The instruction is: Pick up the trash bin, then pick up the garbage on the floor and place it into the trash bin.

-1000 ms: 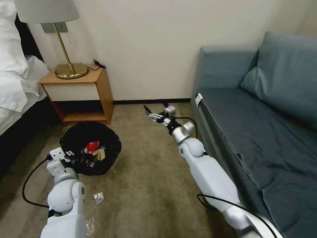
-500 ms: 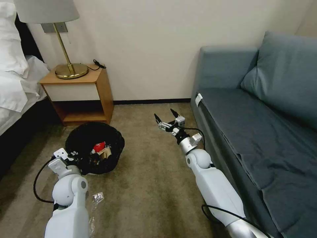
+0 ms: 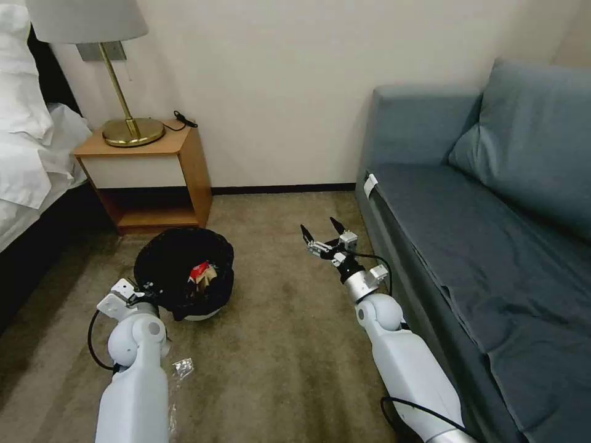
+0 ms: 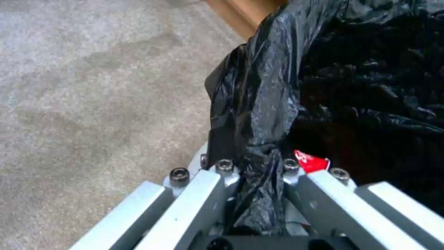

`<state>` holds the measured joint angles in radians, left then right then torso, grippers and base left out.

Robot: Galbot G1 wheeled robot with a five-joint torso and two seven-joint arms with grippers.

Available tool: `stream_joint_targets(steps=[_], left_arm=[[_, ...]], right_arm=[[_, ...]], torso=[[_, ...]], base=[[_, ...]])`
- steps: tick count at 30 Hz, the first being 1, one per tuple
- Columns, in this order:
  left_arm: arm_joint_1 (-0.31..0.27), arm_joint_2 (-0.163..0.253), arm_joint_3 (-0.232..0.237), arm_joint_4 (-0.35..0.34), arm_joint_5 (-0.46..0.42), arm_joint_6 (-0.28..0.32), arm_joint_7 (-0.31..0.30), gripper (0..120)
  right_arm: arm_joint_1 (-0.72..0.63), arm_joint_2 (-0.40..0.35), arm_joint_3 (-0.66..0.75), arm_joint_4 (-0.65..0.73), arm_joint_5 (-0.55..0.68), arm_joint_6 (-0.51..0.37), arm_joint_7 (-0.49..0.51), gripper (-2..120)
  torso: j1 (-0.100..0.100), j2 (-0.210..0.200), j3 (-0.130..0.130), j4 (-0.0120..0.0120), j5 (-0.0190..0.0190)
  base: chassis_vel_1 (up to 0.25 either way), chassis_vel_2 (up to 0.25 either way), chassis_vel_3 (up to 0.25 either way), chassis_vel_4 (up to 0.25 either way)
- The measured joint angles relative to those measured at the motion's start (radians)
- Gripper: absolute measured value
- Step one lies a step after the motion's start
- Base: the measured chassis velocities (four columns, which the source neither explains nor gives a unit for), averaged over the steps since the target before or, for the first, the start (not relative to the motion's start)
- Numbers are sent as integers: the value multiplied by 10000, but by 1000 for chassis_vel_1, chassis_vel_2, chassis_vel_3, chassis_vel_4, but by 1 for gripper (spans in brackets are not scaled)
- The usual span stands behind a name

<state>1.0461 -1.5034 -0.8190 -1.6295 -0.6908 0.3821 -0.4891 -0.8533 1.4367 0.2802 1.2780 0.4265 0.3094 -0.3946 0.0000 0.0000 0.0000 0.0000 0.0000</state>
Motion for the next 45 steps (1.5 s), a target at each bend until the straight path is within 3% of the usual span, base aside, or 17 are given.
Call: stream_joint_targets(steps=[8, 18, 20, 24, 30, 37, 42, 45], left_arm=[[-298, 41, -78, 902, 21, -369, -25, 2], [-478, 11, -50, 1221, 72, -484, -89, 6], [-523, 11, -33, 1272, 70, -487, -185, 19], [-527, 19, -35, 1272, 70, -487, -218, 27], [-485, 36, -40, 1156, 73, -494, -243, 55], [-458, 64, -49, 1049, 84, -484, -246, 75], [-341, 83, -46, 623, 193, -329, -241, 97], [-184, 84, -31, 153, 385, -206, -155, 100]], right_arm=[[-221, -33, 170, 93, 2, 56, -55, 100], [-320, -86, 176, 67, 9, 104, -123, 100], [-331, -96, 178, 32, 8, 110, -136, 100], [-335, -88, 174, -1, -3, 112, -139, 100], [-336, -31, 119, -68, -68, 117, -172, 100], [-338, -46, 41, -106, -135, 134, -190, 100], [-408, -45, 35, -49, -179, 139, -190, 100], [-521, -30, 19, -4, -263, 152, -190, 100]], torso=[[0, 0, 0, 0, -1], [0, 0, 0, 0, 2], [0, 0, 0, -2, -2], [0, 0, 0, -1, 0], [0, 0, 0, -1, 0], [0, 0, 0, -1, -1], [0, 0, 0, 0, 0], [0, 0, 0, 0, 0]], base=[[0, 0, 0, 0], [0, 0, 0, 0], [0, 0, 0, 0], [0, 0, 0, 0], [0, 0, 0, 0], [0, 0, 0, 0], [0, 0, 0, 0], [0, 0, 0, 0]])
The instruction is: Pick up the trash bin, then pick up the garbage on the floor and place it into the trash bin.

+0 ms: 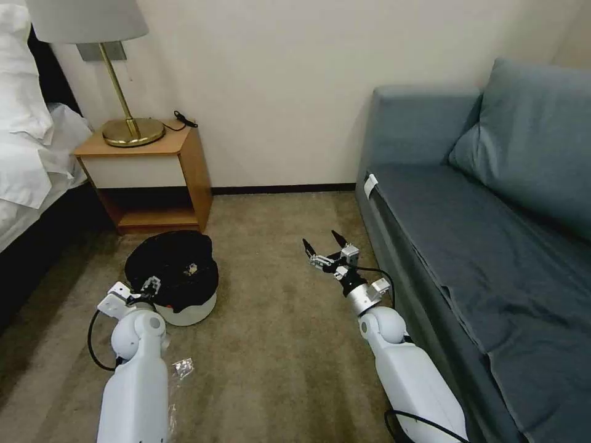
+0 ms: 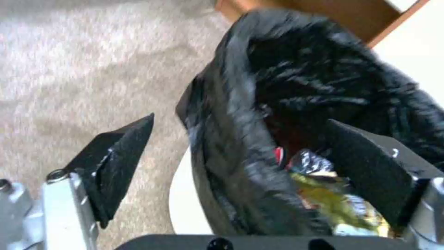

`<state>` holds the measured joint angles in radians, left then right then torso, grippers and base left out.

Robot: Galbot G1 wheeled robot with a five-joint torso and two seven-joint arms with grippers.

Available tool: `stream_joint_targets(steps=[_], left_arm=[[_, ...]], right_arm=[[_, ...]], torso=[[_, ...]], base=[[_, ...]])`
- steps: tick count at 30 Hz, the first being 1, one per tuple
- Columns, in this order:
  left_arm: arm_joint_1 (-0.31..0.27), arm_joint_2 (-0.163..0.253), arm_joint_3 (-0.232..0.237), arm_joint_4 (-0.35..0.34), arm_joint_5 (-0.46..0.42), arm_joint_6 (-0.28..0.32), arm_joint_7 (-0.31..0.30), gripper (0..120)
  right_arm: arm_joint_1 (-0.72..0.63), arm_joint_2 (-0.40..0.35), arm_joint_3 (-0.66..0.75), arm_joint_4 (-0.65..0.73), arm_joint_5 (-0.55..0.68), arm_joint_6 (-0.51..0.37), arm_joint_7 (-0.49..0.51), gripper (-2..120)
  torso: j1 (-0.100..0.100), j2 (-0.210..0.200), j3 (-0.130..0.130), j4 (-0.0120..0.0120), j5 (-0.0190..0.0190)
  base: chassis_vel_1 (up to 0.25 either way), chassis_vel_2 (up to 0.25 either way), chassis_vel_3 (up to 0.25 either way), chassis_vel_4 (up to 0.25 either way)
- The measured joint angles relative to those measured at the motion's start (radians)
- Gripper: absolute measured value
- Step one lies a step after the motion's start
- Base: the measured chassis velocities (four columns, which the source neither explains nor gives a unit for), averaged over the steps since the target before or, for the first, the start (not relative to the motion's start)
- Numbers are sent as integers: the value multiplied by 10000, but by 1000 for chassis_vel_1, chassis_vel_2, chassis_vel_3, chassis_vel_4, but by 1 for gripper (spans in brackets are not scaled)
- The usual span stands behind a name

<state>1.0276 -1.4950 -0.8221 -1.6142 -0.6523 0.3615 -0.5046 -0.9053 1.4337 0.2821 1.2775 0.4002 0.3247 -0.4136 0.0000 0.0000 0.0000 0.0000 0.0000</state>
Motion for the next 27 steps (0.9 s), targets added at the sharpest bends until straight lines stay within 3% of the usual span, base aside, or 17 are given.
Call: stream_joint_targets(steps=[5, 7, 8, 11, 12, 15, 22, 24, 25, 27], left_arm=[[245, 4, 15, -700, 610, 123, 507, 100], [592, 66, 55, -1456, 1548, 86, 1539, 100], [592, 66, 55, -1456, 1548, 86, 1539, 100], [912, 109, 122, -1913, 2432, -123, 3011, 100], [912, 109, 122, -1913, 2432, -123, 3011, 100], [1140, 120, 200, -1974, 3451, -399, 4353, 100], [1366, 122, 352, -1812, 4188, -740, 5468, 100], [1468, 180, 379, -1608, 4635, -1156, 6151, 100], [1468, 180, 379, -1608, 4635, -1156, 6151, 100], [1624, 297, 471, -1459, 4752, -1568, 6715, 100]], right_arm=[[-104, 35, 21, 55, -91, 35, -1, 100], [-187, 95, 122, 198, -193, 89, 160, 100], [-187, 95, 122, 198, -193, 89, 160, 100], [-376, 170, 280, 604, -505, -69, 1115, 100], [-376, 170, 280, 604, -505, -69, 1115, 100], [-671, 186, 503, 1079, -1256, -535, 2118, 100], [-1110, 418, 809, 1609, -1798, -813, 2812, 100], [-1264, 571, 974, 1763, -2019, -839, 3084, 100], [-1264, 571, 974, 1763, -2019, -839, 3084, 100], [-1439, 728, 1189, 1877, -2329, -831, 3437, 100]], torso=[[0, 0, 0, 0, 0], [0, 1, 0, 1, 1], [0, 1, 0, 1, 1], [0, 1, 0, 1, 3], [0, 1, 0, 1, 3], [0, 0, 0, 0, 0], [0, 0, 0, -1, 1], [0, 0, 0, -1, -1], [0, 0, 0, -1, -1], [0, 0, 0, 0, 0]], base=[[0, 0, 0, 0], [0, 0, 0, 0], [0, 0, 0, 0], [0, 0, 0, 0], [0, 0, 0, 0], [0, 0, 0, 0], [0, 0, 0, 0], [0, 0, 0, 0], [0, 0, 0, 0], [0, 0, 0, 0]])
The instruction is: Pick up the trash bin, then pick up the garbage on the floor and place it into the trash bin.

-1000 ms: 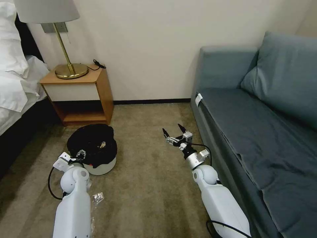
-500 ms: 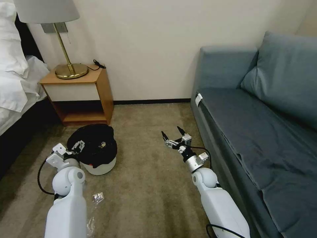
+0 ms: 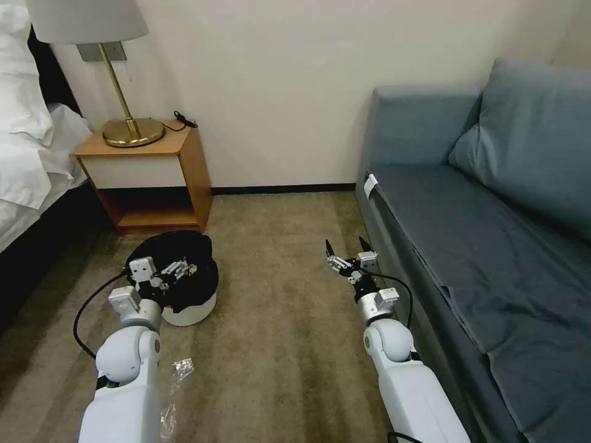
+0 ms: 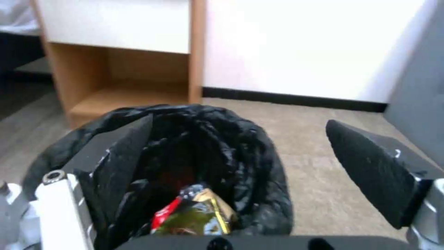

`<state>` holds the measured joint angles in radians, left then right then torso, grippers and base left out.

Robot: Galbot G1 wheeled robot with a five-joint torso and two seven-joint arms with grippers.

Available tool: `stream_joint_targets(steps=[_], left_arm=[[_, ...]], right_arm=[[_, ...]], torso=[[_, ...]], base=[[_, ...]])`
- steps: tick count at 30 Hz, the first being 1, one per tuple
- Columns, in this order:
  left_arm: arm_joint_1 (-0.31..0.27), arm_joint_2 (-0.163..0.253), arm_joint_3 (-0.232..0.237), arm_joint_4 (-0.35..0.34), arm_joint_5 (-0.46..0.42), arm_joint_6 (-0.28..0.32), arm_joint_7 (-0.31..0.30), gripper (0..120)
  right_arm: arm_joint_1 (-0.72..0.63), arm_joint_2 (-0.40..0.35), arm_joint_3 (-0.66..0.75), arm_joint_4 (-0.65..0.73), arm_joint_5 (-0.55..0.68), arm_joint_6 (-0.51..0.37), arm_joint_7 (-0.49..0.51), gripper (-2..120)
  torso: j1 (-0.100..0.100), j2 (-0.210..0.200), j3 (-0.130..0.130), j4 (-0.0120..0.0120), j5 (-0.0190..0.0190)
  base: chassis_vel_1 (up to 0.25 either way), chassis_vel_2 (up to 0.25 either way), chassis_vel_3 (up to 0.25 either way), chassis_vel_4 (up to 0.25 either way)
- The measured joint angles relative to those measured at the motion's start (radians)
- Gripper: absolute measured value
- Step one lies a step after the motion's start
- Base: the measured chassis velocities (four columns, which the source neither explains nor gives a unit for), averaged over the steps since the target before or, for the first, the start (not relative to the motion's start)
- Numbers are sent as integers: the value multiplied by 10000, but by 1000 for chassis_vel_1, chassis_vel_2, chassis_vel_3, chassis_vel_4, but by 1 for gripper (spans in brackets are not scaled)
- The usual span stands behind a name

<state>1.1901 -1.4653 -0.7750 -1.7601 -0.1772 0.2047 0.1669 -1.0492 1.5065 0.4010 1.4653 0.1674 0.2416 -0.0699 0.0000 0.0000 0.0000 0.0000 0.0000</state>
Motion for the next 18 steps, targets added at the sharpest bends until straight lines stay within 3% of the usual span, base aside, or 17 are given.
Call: stream_joint_targets(steps=[1, 3, 10, 18], left_arm=[[0, 0, 0, 0, 0, 0, 0, 100], [78, 63, 97, 282, 112, -558, 271, 100], [27, 64, 334, 871, 104, -1409, 177, 100], [-187, 24, 476, 1087, 120, -1510, -35, 100]], right_arm=[[0, 0, 0, 0, 0, 0, 0, 100], [-230, 102, 188, 121, -137, 5, 187, 100], [-602, 157, 594, 22, -276, 499, -109, 100], [-740, 188, 732, -186, -346, 882, -414, 100]], torso=[[0, 0, 0, 0, 0], [0, 0, 0, 0, 1], [0, 0, 0, 0, -2], [0, 0, 0, 0, 0]], base=[[0, 0, 0, 0], [0, 0, 0, 0], [0, 0, 0, 0], [0, 0, 0, 0]])
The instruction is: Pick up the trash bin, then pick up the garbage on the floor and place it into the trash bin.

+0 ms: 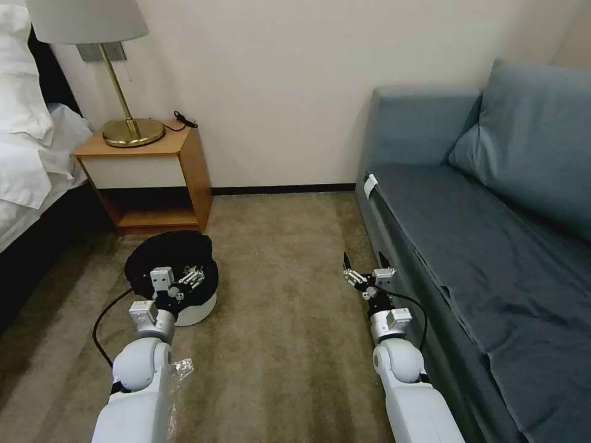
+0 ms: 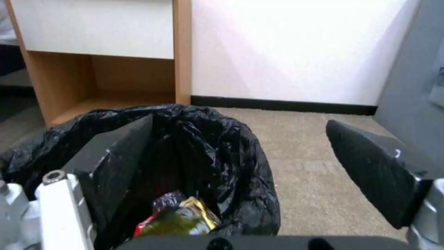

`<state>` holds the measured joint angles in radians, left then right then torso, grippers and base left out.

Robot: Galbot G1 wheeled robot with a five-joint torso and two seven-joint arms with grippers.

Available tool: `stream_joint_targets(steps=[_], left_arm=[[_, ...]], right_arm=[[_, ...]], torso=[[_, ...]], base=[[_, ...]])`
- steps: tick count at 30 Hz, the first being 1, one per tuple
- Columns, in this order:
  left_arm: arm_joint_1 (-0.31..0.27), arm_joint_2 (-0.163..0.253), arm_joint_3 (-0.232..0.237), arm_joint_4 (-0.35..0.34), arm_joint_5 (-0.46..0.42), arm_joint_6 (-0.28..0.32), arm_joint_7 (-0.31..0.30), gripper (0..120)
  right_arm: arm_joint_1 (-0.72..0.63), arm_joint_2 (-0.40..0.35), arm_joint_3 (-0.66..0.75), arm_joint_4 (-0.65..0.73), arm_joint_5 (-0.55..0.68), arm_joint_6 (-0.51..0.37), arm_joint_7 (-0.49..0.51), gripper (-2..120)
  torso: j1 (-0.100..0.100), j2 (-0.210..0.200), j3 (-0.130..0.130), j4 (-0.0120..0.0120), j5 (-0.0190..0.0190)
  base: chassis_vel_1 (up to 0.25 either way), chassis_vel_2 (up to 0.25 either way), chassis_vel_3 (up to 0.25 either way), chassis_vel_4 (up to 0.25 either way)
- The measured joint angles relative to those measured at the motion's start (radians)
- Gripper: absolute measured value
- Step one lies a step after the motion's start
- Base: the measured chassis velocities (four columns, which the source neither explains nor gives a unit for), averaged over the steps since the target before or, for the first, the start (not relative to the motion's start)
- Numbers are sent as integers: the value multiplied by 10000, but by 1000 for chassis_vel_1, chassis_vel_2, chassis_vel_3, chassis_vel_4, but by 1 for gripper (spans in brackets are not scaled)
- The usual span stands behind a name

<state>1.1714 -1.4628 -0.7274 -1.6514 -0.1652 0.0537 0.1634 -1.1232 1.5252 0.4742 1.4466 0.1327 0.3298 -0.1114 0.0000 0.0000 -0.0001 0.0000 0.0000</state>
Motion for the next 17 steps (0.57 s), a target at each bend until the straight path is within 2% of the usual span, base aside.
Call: stream_joint_targets(steps=[17], left_arm=[[-71, -70, -41, 20, 316, 58, -58, 100]], right_arm=[[72, -149, 170, -163, 75, 48, -449, 100]], torso=[[0, 0, 1, 0, 0]], base=[[0, 0, 0, 0]])
